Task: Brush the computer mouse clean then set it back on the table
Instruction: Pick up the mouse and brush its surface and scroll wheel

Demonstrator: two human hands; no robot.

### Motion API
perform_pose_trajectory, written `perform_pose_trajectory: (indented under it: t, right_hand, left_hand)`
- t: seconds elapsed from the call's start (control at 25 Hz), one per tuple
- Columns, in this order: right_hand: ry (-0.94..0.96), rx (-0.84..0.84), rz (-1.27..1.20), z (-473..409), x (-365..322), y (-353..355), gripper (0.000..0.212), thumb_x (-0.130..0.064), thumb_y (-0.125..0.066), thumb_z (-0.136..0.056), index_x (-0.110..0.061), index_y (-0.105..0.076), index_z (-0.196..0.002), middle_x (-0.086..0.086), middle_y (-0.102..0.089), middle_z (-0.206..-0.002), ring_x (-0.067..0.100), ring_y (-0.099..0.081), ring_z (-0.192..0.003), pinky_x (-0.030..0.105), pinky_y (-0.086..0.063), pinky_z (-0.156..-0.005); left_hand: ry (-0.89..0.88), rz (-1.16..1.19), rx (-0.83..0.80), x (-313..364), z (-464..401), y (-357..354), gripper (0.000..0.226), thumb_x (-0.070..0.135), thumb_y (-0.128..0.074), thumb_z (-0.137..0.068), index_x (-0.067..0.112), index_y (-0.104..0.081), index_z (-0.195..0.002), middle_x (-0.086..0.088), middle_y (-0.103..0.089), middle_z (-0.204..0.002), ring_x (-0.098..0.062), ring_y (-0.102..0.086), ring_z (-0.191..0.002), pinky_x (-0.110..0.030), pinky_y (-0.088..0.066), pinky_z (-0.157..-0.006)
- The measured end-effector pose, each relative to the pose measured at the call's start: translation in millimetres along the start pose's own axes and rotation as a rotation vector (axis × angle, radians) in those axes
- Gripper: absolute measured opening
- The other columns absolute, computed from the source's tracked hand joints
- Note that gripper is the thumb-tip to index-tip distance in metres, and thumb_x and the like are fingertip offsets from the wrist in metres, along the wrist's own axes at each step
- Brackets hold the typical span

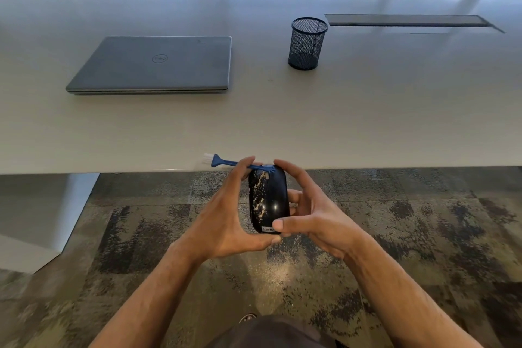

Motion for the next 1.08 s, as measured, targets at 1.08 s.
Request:
perform_pose_trajectory:
  t: [1.08]
  right_hand:
    - [0.164, 0.088, 0.012, -2.5, 8.7, 5.4, 0.086, -0.008, -0.082, -0.071, -0.025, -0.048, -0.149, 0.010, -0.059, -0.146, 0.044, -0.072, -0.104, 0.060, -0.056, -0.094]
  left_hand:
    - [-0.039, 0.100, 0.013, 0.7, 2.1, 6.5, 0.118, 0.073, -0.077, -0.061, 0.048, -0.004, -0.150, 0.040, -0.018, -0.147, 0.019, -0.021, -0.137, -0.002, -0.018, -0.107]
Point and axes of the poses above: each hand's wrist, its own z-axis away from the middle knuckle, its own y-axis out of the back of the hand, x = y × z, the point moved 1 cm from there along -z, towards the middle knuckle
